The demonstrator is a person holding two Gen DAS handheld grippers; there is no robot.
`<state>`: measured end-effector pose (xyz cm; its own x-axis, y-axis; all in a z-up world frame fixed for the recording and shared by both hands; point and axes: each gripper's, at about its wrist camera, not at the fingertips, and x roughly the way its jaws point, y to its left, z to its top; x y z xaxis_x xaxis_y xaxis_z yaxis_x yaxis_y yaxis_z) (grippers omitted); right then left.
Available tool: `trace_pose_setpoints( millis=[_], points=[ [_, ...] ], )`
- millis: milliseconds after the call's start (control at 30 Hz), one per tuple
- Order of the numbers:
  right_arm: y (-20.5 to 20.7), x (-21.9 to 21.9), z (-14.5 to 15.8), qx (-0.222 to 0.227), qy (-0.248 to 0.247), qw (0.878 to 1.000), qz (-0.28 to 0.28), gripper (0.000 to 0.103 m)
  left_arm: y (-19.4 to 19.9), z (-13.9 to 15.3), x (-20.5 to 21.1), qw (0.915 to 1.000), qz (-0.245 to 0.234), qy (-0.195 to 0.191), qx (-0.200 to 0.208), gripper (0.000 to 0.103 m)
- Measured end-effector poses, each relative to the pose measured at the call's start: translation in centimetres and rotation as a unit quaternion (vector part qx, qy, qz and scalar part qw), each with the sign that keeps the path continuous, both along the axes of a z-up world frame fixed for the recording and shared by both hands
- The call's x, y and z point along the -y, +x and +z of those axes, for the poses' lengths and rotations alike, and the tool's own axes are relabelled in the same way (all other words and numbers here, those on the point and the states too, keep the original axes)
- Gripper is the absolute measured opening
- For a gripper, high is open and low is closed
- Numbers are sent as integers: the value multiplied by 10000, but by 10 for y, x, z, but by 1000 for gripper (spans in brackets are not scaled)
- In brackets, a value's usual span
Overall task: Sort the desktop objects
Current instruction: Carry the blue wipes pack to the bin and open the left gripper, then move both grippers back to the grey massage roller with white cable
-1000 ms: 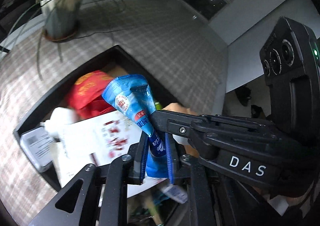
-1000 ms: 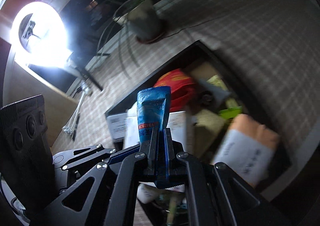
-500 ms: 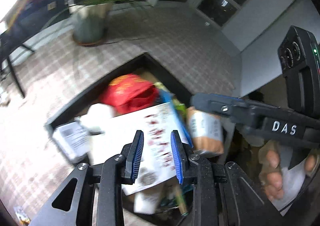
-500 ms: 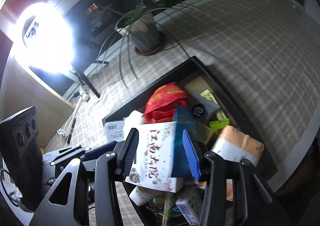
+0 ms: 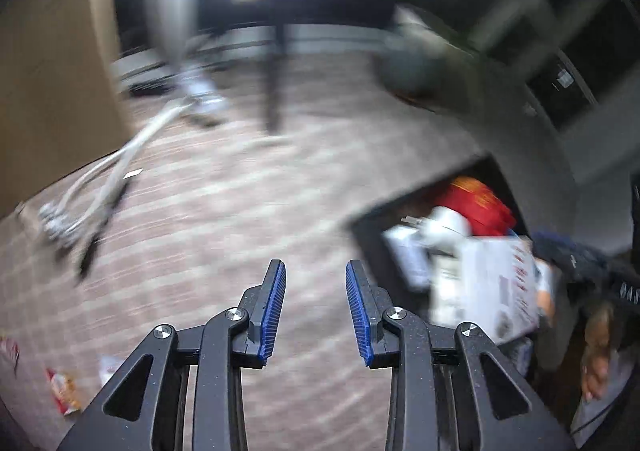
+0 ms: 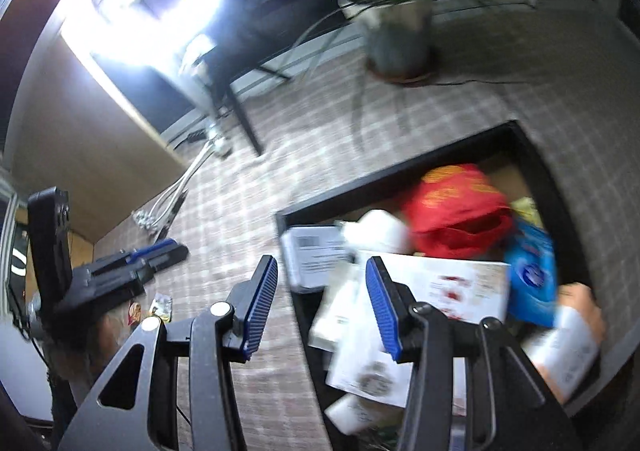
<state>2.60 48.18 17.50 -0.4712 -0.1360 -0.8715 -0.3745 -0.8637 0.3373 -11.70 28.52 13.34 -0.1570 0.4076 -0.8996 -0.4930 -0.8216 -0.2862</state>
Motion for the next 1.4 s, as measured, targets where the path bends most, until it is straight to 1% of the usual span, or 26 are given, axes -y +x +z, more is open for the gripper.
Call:
trace_pose_setpoints(
  millis=[100,200,300,367,433,567,700,900,1000,1100,1233,1333,1400],
  points=[
    [-24,23,-7,36,-39,9996,262,45,-29,-7,44,9984,540,-181,-5,30],
    [-45,43,-14,67,-52,9988,484,45,-56,-12,84,9939,1018,-422,-36,32],
    [-62,60,-20,105,-86,9978,646,45,-85,-22,123,9873,1496,-520,96,33],
    [-74,72,-26,145,-119,9969,764,45,-103,-33,145,9812,1829,-583,212,33],
    [-82,80,-30,179,-135,9962,846,45,-118,-45,160,9757,2072,-614,349,33],
    [-97,93,-41,282,-185,9950,939,45,-136,-65,172,9696,2318,-591,517,33],
    [-107,99,-49,353,-266,9946,936,45,-148,-80,172,9657,2427,-697,605,33],
    [-118,107,-55,409,-337,9945,899,45,-158,-98,165,9637,2428,-939,585,33],
    [-124,109,-60,428,-426,9945,852,45,-160,-108,165,9627,2416,-1000,699,29],
    [-131,114,-64,449,-533,9942,815,45,-156,-112,166,9651,2341,-950,688,29],
    [-147,123,-75,492,-626,9936,804,45,-144,-111,164,9691,2172,-989,620,24],
    [-162,132,-85,529,-611,9931,853,45,-128,-112,166,9705,2115,-893,731,23],
    [-171,139,-90,535,-642,9926,880,45,-117,-113,167,9718,2065,-876,726,23]
  ],
)
